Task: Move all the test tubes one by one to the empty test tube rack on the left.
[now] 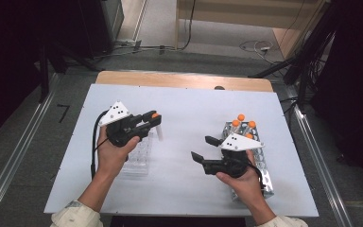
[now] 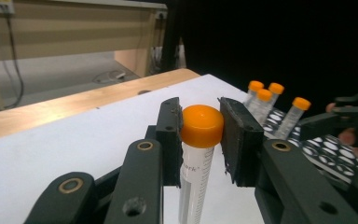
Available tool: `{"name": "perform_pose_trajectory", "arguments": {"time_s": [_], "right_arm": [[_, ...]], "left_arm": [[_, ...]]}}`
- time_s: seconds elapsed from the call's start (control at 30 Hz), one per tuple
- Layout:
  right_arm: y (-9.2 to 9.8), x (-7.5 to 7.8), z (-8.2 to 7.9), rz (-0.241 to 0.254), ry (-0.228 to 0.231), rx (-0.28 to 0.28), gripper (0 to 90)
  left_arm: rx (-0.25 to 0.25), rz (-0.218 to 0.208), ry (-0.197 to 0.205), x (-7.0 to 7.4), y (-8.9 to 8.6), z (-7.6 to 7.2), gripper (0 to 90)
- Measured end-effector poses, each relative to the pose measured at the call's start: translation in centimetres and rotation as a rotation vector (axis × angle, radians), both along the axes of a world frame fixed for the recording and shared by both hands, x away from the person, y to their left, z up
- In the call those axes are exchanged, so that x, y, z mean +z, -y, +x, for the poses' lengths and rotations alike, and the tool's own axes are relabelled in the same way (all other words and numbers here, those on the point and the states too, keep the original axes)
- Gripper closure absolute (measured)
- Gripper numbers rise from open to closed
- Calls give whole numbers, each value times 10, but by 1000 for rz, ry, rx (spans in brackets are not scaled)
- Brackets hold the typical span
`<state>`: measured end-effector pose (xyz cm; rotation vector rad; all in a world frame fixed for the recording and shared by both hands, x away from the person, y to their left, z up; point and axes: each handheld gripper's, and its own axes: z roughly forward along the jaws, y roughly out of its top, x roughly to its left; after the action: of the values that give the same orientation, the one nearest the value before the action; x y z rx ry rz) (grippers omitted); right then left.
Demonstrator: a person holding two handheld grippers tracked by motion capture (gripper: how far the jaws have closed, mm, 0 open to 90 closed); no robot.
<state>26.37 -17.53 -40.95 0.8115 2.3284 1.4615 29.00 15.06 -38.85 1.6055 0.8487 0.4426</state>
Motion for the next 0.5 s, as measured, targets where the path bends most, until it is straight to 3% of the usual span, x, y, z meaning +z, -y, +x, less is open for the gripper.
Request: {"name": "perform_pose_trajectory", "arguments": {"time_s": [0.5], "right_arm": [[22, -5, -6, 5, -11, -33, 262]], "left_arm": [[97, 15, -6, -1, -24, 22, 706]]}}
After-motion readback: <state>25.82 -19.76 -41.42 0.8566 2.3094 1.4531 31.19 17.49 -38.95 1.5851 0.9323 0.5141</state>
